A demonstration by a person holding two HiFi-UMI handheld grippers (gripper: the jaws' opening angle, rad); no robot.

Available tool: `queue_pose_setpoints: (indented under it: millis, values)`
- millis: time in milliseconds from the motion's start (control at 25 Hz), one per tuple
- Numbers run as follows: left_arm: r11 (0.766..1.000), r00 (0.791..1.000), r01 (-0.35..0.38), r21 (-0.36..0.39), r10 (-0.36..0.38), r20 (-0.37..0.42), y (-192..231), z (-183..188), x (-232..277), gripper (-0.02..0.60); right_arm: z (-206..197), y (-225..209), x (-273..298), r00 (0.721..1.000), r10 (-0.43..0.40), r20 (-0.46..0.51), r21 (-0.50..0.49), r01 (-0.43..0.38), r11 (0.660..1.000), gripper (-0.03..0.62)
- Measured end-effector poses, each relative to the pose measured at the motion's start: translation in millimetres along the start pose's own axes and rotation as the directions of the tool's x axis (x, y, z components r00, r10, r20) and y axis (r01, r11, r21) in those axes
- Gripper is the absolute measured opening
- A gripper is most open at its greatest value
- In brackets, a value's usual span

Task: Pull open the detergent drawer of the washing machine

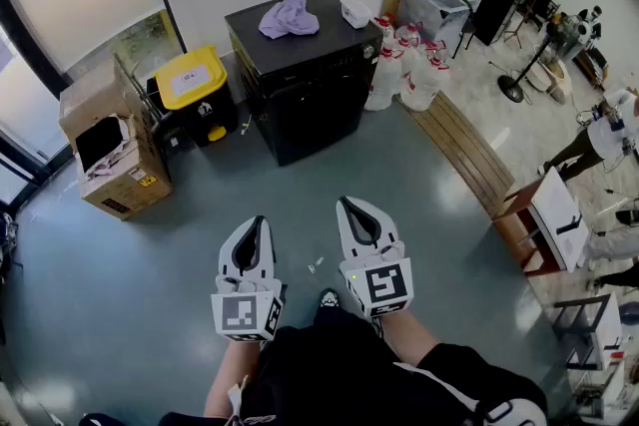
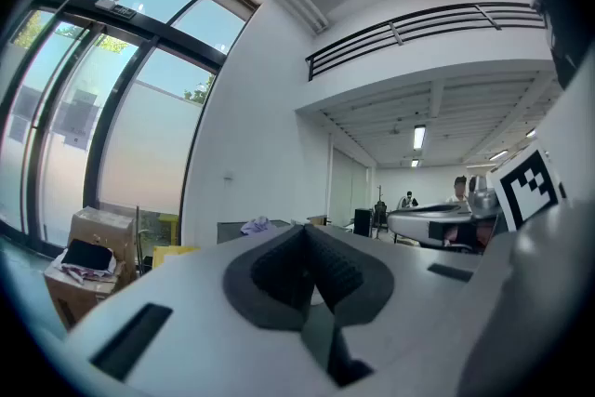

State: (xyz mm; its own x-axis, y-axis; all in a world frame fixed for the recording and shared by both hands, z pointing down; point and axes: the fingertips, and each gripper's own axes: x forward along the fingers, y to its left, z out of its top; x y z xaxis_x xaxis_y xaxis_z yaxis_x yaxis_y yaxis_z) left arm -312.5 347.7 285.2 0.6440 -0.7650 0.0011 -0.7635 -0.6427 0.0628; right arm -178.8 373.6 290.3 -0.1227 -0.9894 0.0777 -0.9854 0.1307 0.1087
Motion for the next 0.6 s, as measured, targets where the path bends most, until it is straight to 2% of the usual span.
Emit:
queue_pose_setpoints:
  millis: [200, 360, 400, 440, 480, 520, 600]
  values:
    - [1.000, 1.000, 0.031, -0.001, -0.031, 0.001, -21.1, -6.7, 13.0, 0.021, -2.5, -17.1, -4.9, 1.000, 0.017, 0.004, 0.016, -0.017, 1.000, 0.008]
    - [0.998, 0.997, 0.059, 0.008, -0.058, -0.054, -44.2, -24.4, 29.9, 0.028, -16.6, -32.7, -10.0, 0.998, 0.060, -0.011, 0.035, -0.059, 0.998, 0.009]
    - [0.998, 0.996, 0.060, 0.009, -0.059, -0.066, -48.8, -29.0, 34.1, 0.043, -20.8, -37.4, -11.5, 0.998, 0.068, -0.017, 0.034, -0.067, 0.997, 0.009]
    - [0.998, 0.996, 0.059, 0.007, -0.058, -0.074, -52.6, -33.3, 38.2, 0.097, -24.9, -41.4, -12.2, 0.996, 0.081, -0.023, 0.035, -0.080, 0.996, 0.028]
    - [0.999, 0.995, 0.053, 0.003, -0.053, -0.079, -54.9, -37.2, 42.1, 0.168, -28.8, -45.1, -12.1, 0.995, 0.097, -0.028, 0.039, -0.096, 0.995, 0.071]
    - [0.999, 0.996, 0.042, -0.005, -0.042, -0.080, -55.9, -40.5, 45.8, 0.212, -33.0, -49.1, -11.1, 0.993, 0.113, -0.034, 0.046, -0.111, 0.993, 0.109]
    - [1.000, 0.996, 0.015, -0.025, -0.017, -0.082, -54.9, -45.3, 52.5, 0.246, -42.5, -56.6, -7.4, 0.989, 0.138, -0.050, 0.065, -0.135, 0.989, 0.165]
